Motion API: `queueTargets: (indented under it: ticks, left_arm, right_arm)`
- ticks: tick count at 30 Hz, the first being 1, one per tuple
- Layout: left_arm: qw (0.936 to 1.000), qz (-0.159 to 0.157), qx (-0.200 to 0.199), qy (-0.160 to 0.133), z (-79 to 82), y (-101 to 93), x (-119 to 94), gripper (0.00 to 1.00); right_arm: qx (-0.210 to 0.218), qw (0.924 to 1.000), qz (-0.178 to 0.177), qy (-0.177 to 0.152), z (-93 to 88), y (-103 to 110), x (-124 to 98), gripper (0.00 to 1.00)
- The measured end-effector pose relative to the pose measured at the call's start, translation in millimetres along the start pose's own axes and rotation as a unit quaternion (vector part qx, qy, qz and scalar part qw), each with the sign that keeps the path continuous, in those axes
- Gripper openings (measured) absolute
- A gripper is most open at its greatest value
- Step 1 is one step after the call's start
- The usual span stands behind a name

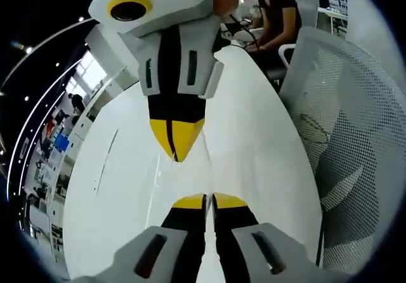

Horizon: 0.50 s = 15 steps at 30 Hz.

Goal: Open the resealable bag by pulling the two sides of the seal apart until the entire bag opening is separated and visibly accessible.

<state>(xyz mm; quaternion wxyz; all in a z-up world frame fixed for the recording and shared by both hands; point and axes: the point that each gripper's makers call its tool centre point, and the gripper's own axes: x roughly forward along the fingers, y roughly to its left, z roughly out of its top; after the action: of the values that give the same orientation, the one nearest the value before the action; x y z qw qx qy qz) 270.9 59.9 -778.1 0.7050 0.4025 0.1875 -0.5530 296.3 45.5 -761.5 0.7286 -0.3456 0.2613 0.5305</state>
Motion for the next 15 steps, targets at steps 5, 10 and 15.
queueTargets:
  ticks: [5,10,15]
  left_arm:
    - [1.0,0.005,-0.001,0.0,1.7,2.8,0,0.01]
    - [1.0,0.009,-0.002,0.001,2.4,5.9,-1,0.01]
    - [0.9999,0.014,-0.002,0.0,4.7,9.2,-2,0.0]
  right_arm:
    - [-0.021,0.9993,-0.024,-0.019,8.0,-7,-6,0.0]
    - [-0.036,0.998,-0.04,-0.032,14.9,-12,-10,0.0]
    - [-0.054,0.9955,-0.061,-0.049,23.4,-18,-16,0.0]
